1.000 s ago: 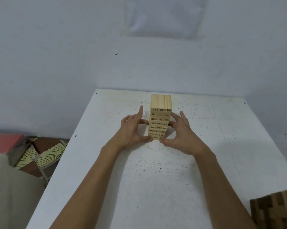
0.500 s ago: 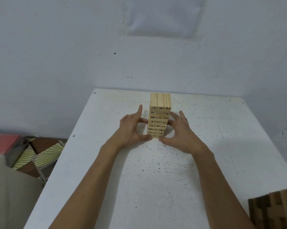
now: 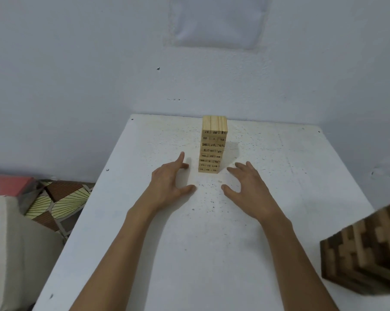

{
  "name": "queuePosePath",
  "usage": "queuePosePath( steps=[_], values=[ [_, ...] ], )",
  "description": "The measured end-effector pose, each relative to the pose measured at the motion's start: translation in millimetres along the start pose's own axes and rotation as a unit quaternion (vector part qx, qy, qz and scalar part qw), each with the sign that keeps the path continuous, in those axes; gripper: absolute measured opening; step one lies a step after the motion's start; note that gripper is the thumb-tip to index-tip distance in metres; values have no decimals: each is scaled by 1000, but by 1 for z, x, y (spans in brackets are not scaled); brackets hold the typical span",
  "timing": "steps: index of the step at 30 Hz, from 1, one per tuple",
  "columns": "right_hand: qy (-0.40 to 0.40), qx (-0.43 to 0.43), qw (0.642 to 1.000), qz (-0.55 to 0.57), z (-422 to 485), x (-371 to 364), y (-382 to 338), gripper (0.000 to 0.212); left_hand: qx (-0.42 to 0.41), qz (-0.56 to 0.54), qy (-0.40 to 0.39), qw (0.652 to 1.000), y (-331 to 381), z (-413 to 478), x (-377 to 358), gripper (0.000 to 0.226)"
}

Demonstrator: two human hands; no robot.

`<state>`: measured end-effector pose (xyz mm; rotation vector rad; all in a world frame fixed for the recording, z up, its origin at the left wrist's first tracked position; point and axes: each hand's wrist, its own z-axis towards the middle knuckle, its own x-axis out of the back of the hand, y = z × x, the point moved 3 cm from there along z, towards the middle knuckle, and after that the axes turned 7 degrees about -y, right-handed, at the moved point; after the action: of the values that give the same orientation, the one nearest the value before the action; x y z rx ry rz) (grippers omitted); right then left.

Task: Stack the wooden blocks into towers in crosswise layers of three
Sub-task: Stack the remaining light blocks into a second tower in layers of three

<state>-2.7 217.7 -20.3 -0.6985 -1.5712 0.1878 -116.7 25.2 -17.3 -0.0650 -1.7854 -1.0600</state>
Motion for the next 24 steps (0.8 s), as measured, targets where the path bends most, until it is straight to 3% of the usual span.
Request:
queuePosePath(
  steps=[12,24],
  values=[
    [46,43,992,106,-133,1,-12,42,-56,-22,-3,998,45,-98,-43,70],
    [25,42,994,102,-238,-4,24,39,-122,-45,-58,990,118,-144,-108,70]
  ],
)
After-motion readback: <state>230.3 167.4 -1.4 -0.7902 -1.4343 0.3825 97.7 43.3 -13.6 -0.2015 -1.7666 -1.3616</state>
